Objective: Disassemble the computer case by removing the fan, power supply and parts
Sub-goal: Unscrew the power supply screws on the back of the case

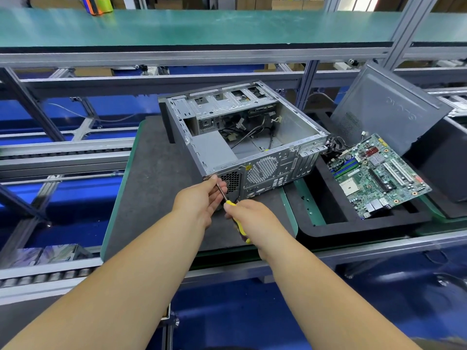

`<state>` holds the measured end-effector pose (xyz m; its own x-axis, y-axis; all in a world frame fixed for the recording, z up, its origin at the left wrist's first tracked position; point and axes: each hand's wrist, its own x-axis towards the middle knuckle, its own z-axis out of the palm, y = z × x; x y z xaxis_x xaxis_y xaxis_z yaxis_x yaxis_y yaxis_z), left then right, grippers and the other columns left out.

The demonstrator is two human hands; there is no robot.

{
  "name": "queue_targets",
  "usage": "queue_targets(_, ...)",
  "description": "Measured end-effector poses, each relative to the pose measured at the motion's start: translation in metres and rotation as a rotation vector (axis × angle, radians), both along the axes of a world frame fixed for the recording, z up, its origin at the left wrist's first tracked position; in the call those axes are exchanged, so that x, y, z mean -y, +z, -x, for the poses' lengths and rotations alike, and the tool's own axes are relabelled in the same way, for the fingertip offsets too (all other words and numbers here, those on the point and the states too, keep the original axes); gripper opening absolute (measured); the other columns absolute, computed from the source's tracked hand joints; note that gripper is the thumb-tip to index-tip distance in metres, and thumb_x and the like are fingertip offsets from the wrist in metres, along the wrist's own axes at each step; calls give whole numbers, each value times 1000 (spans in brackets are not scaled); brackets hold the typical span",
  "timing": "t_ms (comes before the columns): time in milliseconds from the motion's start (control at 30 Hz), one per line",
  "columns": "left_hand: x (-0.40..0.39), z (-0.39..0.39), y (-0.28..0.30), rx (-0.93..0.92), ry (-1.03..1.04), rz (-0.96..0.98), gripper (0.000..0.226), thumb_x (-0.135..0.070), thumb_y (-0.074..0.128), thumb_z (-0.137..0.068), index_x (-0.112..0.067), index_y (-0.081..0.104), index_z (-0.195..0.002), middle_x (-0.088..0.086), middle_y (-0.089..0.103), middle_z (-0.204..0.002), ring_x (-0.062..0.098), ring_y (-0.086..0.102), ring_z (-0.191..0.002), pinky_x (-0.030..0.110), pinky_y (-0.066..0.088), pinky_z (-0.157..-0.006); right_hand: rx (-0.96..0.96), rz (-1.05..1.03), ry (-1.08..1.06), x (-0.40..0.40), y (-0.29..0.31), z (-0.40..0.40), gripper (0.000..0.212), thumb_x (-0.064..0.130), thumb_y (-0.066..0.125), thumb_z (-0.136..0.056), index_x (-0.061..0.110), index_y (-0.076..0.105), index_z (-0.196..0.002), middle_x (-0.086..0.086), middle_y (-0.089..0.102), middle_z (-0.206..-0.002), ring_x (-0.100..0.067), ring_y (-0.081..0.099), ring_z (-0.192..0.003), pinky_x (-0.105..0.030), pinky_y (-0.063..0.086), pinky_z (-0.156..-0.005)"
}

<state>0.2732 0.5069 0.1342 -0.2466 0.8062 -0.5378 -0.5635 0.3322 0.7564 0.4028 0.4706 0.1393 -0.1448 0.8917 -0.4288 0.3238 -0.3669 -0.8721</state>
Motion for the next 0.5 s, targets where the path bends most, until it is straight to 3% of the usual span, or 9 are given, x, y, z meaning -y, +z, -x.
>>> queue_targets(100, 0, 1, -1, 32, 6, -11, 11, -16, 62, -94, -8, 66, -87, -1, 72, -64, 5, 70, -59, 15, 52, -51, -580, 445, -5, 2, 4, 0, 35, 38, 49, -99, 11, 63, -81, 0, 47, -60, -12, 43, -47, -24, 38, -48)
queue_targets(167, 0, 2, -1, 46, 1, -21, 11, -16, 62, -94, -8, 67, -88, 0, 73, -67, 6, 71, -61, 16, 53, -51, -756, 534, 10, 1, 2, 1, 36, 36, 43, -99, 11, 59, -79, 0, 44, -63, -12, 37, -44, -24, 32, -49)
queue_targets(233, 1, 3, -2, 41, -14, -22, 12, -17, 61, -94, -8, 67, -89, 1, 74, -71, 8, 72, -64, 17, 54, -54, -800, 521, -19, 0, 0, 3, 35, 33, 41, -100, 10, 56, -78, 0, 44, -63, -12, 32, -42, -23, 27, -48)
queue_targets(333, 2, 6, -1, 23, -47, -5, 14, -18, 59, -95, -7, 67, -95, 3, 75, -75, 10, 73, -68, 19, 56, -57, -668, 405, -104, 0, -2, 7, 31, 28, 46, -100, 8, 58, -80, 0, 48, -58, -10, 35, -40, -21, 27, -42)
queue_targets(400, 2, 7, 1, 14, -62, 10, 14, -18, 58, -96, -7, 67, -97, 3, 75, -75, 10, 73, -67, 18, 57, -57, -416, 252, -124, 1, -3, 9, 28, 29, 52, -99, 9, 62, -81, 1, 50, -57, -10, 38, -43, -20, 29, -40)
queue_targets(500, 2, 7, 2, -11, -55, 19, 11, -18, 61, -94, -9, 67, -94, 1, 75, -75, 10, 73, -67, 18, 56, -57, 16, -29, -42, 4, -1, 10, 21, 35, 57, -95, 19, 60, -82, 3, 51, -66, -13, 44, -58, -28, 36, -53)
